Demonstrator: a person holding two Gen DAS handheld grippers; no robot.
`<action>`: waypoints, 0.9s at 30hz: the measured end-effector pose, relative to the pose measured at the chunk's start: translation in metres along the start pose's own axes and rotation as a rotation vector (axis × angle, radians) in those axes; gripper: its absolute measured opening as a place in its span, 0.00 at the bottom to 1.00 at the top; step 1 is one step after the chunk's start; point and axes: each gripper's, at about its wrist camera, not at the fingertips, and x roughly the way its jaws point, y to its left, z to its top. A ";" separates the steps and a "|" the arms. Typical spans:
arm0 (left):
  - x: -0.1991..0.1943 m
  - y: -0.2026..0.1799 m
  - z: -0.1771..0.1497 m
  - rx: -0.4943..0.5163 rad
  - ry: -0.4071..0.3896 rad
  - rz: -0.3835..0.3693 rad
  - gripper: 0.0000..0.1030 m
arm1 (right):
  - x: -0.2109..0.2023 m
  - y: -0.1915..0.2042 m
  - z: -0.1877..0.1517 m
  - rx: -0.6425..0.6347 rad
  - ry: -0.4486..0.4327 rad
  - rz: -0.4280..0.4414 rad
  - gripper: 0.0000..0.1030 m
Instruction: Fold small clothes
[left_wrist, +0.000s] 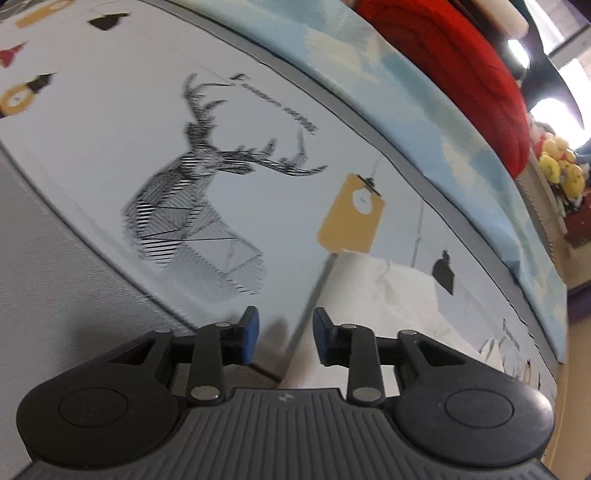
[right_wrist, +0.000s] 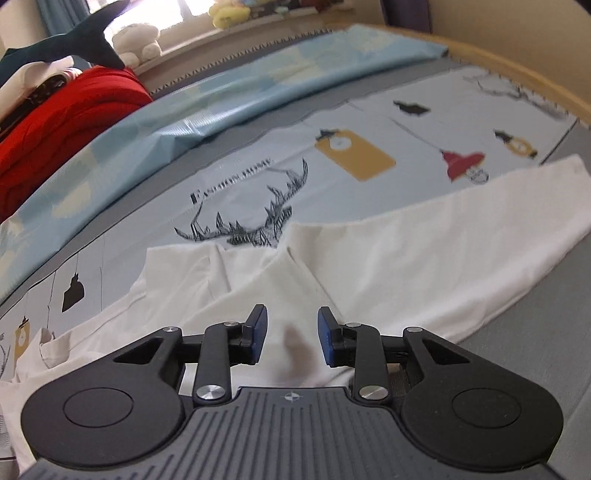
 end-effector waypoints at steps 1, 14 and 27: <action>0.004 -0.005 0.000 0.026 -0.005 -0.014 0.40 | 0.001 0.002 -0.002 0.003 0.003 0.003 0.30; 0.045 -0.051 -0.016 0.260 0.015 -0.005 0.42 | 0.001 0.028 -0.012 -0.096 0.023 0.026 0.30; 0.029 -0.051 -0.011 0.343 -0.100 0.106 0.09 | -0.018 0.054 -0.018 -0.144 -0.004 0.036 0.30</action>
